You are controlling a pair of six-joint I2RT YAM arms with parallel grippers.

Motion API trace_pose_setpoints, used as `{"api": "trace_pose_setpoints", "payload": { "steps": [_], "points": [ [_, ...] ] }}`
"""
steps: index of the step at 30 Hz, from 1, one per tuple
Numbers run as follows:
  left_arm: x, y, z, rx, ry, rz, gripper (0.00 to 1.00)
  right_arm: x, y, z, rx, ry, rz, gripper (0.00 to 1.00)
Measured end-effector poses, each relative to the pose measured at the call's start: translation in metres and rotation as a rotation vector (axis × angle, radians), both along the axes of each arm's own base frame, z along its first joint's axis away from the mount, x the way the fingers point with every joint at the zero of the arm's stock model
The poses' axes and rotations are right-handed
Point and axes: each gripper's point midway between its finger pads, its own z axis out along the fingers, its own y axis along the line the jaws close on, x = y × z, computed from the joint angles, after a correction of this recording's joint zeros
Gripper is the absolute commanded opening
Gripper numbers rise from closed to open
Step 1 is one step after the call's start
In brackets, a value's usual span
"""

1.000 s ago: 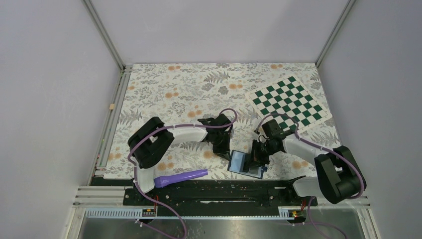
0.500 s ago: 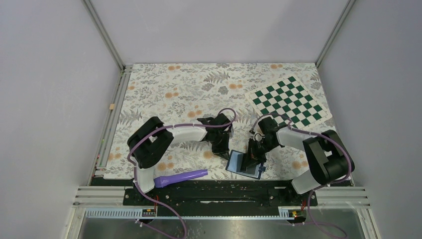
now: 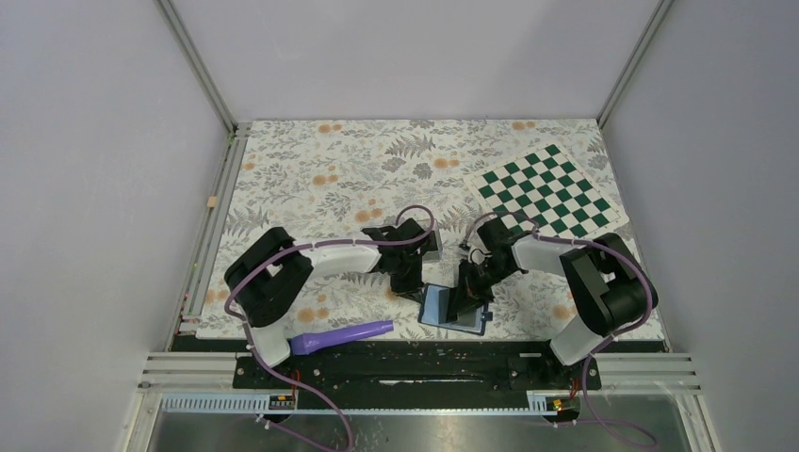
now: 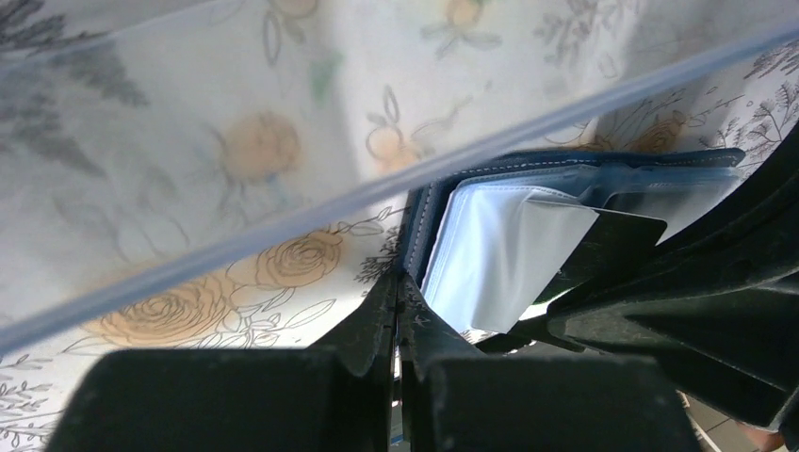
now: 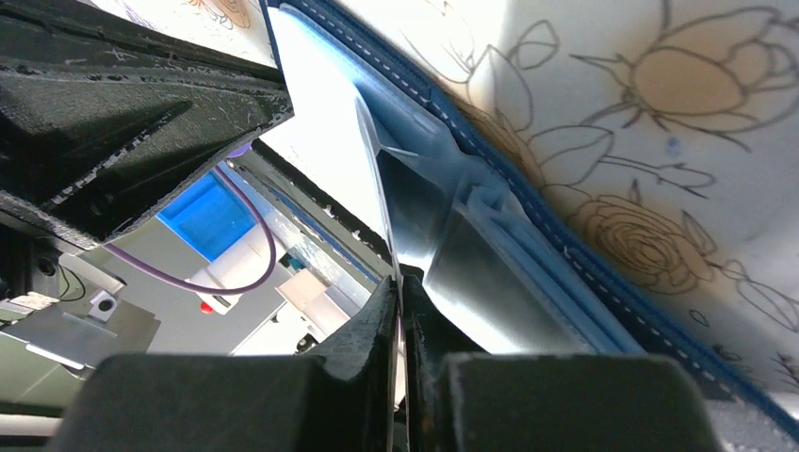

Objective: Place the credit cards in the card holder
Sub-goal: Insert the credit card into the card holder.

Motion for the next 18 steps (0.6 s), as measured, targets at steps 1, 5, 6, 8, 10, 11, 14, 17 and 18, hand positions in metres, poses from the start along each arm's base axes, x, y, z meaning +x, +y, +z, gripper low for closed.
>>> {"api": "trace_pose_setpoints", "payload": {
  "steps": [1,5,6,8,10,11,14,17,18],
  "points": [
    [-0.001,0.002,0.000,0.002,-0.001,0.008,0.00,0.000,0.001,0.000,0.001,-0.003,0.003,0.10],
    [-0.006,0.009,0.000,0.002,0.004,0.040,0.00,-0.002,0.008,-0.001,-0.001,-0.015,0.012,0.11],
    [-0.007,0.011,-0.001,0.002,0.005,0.047,0.00,-0.002,0.009,-0.002,0.000,-0.016,0.011,0.11],
    [-0.009,0.013,-0.002,0.000,0.008,0.062,0.00,-0.002,0.012,-0.003,0.005,-0.018,0.004,0.11],
    [-0.011,0.014,-0.002,-0.008,0.008,0.075,0.00,-0.003,0.014,-0.006,0.009,-0.016,-0.013,0.10],
    [-0.011,0.015,-0.002,-0.011,0.007,0.080,0.00,-0.003,0.014,-0.007,0.013,-0.018,-0.023,0.10],
    [-0.012,0.015,-0.001,-0.018,0.003,0.091,0.00,-0.003,0.017,-0.008,0.029,-0.027,-0.047,0.10],
    [-0.011,0.015,-0.001,-0.019,0.002,0.092,0.00,-0.002,0.020,-0.008,0.039,-0.033,-0.048,0.11],
    [-0.011,0.015,-0.001,-0.019,0.002,0.092,0.00,-0.003,0.022,-0.009,0.040,-0.035,-0.042,0.11]
  ]
}}
